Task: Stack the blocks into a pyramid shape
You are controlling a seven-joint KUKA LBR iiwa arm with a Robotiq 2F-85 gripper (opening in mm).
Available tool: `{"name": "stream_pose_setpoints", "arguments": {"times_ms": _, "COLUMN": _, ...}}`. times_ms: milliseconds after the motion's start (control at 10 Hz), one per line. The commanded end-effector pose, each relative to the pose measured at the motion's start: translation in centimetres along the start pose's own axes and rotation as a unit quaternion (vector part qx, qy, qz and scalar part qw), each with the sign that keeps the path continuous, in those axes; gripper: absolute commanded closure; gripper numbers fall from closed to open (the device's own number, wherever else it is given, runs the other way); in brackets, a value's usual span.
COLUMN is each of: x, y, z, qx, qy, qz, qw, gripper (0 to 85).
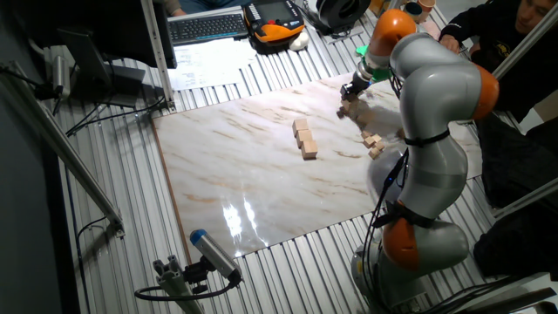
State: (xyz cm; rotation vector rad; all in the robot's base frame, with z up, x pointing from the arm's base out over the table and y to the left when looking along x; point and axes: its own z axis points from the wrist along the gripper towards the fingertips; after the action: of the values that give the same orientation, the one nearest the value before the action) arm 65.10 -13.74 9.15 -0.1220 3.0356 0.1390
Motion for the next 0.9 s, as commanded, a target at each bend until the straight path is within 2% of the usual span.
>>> {"name": "stream_pose_setpoints", "arguments": {"times_ms": 0, "x": 0.0, "y": 1.2, "z": -0.2, "qx": 0.001, "qy": 0.000, "qz": 0.012, "qw": 0.9999, "gripper": 85.0}}
{"name": "stream_pose_setpoints", "arguments": {"times_ms": 100, "x": 0.2, "y": 2.6, "z": -0.5, "qx": 0.003, "qy": 0.000, "qz": 0.027, "qw": 0.9996, "gripper": 85.0}}
{"name": "stream_pose_setpoints", "arguments": {"times_ms": 800, "x": 2.4, "y": 8.5, "z": -0.9, "qx": 0.004, "qy": -0.008, "qz": 0.079, "qw": 0.9968, "gripper": 85.0}}
